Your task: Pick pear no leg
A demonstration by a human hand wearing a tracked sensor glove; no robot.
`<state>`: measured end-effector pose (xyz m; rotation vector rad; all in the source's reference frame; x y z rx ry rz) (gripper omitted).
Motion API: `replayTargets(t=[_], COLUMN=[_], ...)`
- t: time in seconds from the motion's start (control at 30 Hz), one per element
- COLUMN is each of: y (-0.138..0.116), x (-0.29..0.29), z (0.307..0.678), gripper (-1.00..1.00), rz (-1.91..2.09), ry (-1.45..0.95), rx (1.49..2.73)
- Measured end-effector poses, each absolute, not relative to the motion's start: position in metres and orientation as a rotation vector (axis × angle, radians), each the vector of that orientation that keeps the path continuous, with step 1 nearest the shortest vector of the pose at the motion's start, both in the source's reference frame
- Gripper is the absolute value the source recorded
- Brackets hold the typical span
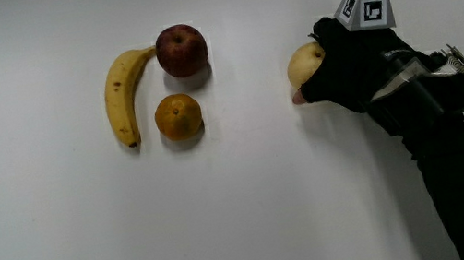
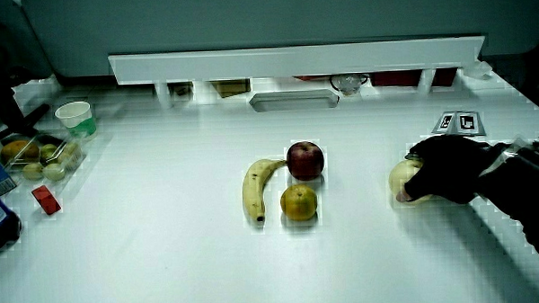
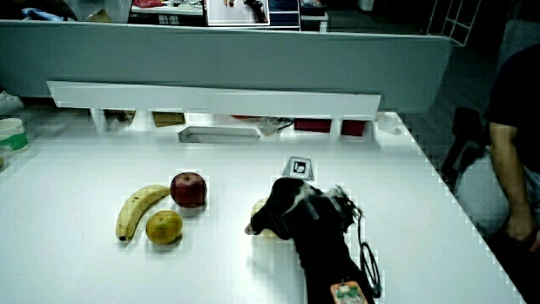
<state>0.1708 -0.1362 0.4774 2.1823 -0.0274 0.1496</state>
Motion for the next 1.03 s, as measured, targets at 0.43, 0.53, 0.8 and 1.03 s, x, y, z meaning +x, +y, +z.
replayTargets(t=[0.43, 0.53, 0.8, 1.03], y=[-0.136, -0.137, -0.138, -0.128], x=[0.172, 0.17, 0.151, 0.118], z=[0.472, 0.464, 0.42, 0.39], gripper=[1.0, 1.0, 1.0, 1.0], rz=[0.155, 0.16, 0.16, 0.276], ry=[-0.063, -0.072, -0.174, -0.378], rx=[2.256, 2.276, 2.35, 2.369])
